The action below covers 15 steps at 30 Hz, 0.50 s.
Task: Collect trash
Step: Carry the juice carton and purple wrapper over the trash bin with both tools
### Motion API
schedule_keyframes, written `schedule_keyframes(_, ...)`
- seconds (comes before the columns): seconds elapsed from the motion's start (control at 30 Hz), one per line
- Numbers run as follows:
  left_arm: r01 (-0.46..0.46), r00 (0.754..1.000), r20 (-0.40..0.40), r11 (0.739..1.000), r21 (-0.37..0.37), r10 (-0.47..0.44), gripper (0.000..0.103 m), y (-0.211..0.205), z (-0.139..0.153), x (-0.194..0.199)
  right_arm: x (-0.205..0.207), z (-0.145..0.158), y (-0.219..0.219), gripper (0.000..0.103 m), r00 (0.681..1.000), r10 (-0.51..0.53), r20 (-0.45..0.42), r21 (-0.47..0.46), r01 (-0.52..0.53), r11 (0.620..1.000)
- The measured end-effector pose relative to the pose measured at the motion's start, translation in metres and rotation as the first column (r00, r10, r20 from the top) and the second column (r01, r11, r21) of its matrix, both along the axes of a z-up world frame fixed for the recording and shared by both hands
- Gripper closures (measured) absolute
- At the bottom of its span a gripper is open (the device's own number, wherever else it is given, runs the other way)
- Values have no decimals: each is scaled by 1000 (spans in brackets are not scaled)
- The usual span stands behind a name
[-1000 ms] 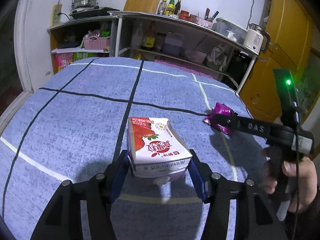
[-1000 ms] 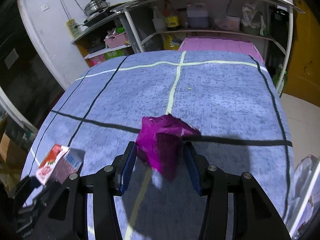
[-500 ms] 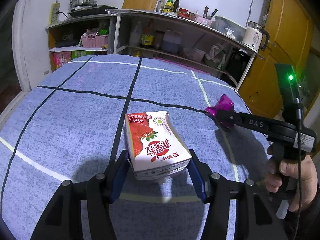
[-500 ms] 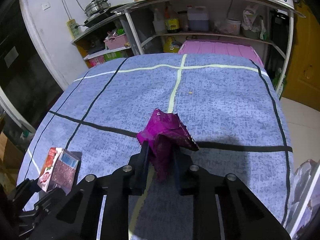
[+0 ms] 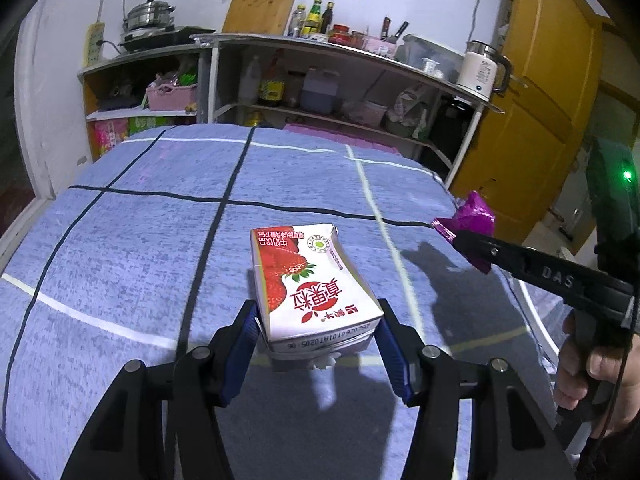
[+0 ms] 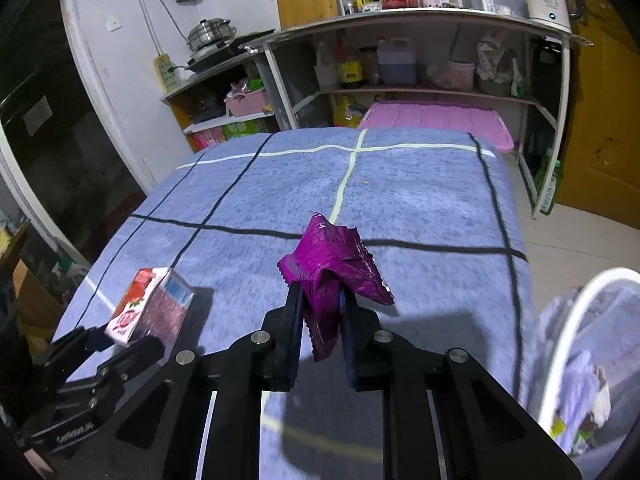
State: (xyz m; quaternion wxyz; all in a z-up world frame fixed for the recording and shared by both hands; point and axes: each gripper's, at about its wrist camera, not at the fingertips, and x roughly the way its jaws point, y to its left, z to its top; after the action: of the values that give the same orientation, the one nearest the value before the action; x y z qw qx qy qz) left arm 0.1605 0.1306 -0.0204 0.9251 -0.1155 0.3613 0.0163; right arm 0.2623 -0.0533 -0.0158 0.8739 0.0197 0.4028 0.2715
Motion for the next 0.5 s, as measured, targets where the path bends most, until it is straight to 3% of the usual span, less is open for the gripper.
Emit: schedule_keyframes(0.5,105,993,53,994,23,-106,46,-65,32,-46,-82,23,-61,85,997,-41,59,26,40,999)
